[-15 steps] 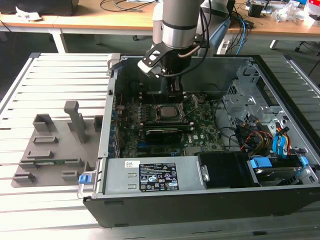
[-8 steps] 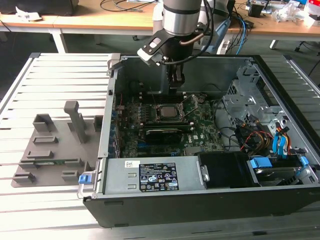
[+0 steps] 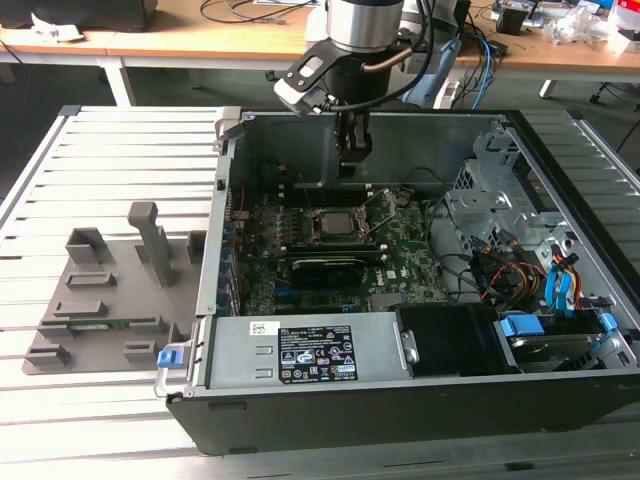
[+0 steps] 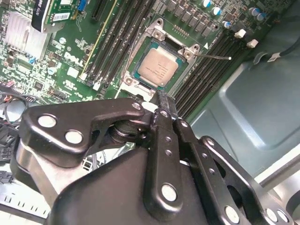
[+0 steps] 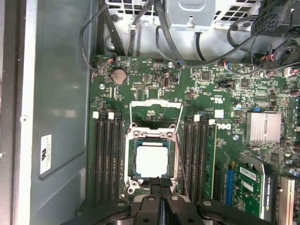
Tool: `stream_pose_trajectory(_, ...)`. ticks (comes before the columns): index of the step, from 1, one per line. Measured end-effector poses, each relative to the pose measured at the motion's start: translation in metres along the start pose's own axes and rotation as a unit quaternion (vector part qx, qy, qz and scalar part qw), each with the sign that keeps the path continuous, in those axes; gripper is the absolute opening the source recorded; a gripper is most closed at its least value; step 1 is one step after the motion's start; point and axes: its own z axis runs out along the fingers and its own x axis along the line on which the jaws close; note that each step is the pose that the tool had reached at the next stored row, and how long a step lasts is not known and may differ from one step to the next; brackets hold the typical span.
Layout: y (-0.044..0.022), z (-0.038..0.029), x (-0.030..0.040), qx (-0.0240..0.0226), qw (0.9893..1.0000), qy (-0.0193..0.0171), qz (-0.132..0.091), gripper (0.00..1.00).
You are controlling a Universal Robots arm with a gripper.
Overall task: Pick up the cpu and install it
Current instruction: 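Place the cpu into insertion slot, then close the cpu cover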
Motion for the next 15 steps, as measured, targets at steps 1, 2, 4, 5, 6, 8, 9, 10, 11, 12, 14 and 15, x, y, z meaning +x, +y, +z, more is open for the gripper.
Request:
stream_pose_trajectory(1,0.0000,-0.0001,0.0000,0.0000,1.0000,0.0000,0.000,0.11)
stream_pose_trajectory(2,0.0000,-0.0001,0.0000,0.0000,1.0000,0.0000,0.000,0.11)
stream_pose_trajectory(4,0.0000,-0.0003,0.0000,0.0000,1.0000,-0.0001,0.000,0.11)
stream_pose_trajectory(5,0.0000,-0.0004,0.0000,0.0001,1.0000,-0.0001,0.000,0.11)
stream_pose_trajectory(6,0.0000,-0.0004,0.0000,0.0000,1.0000,0.0000,0.000,0.11)
stream_pose_trajectory(8,0.0000,-0.0006,0.0000,0.0000,1.0000,-0.0001,0.000,0.11)
stream_pose_trajectory(9,0.0000,-0.0006,0.0000,0.0000,1.0000,0.0000,0.000,0.11)
stream_pose_trajectory(10,0.0000,-0.0007,0.0000,0.0000,1.0000,0.0000,0.000,0.11)
stream_pose_trajectory(11,0.0000,-0.0008,0.0000,0.0000,1.0000,0.0000,0.000,0.11)
stream_pose_trajectory(12,0.0004,-0.0008,-0.0001,0.0000,1.0000,-0.0001,0.000,0.11)
stream_pose_trajectory(14,0.0049,-0.0008,-0.0002,0.0000,1.0000,-0.0001,0.000,0.11)
stream_pose_trajectory(15,0.0092,-0.0008,-0.0004,0.0000,1.0000,-0.0001,0.000,0.11)
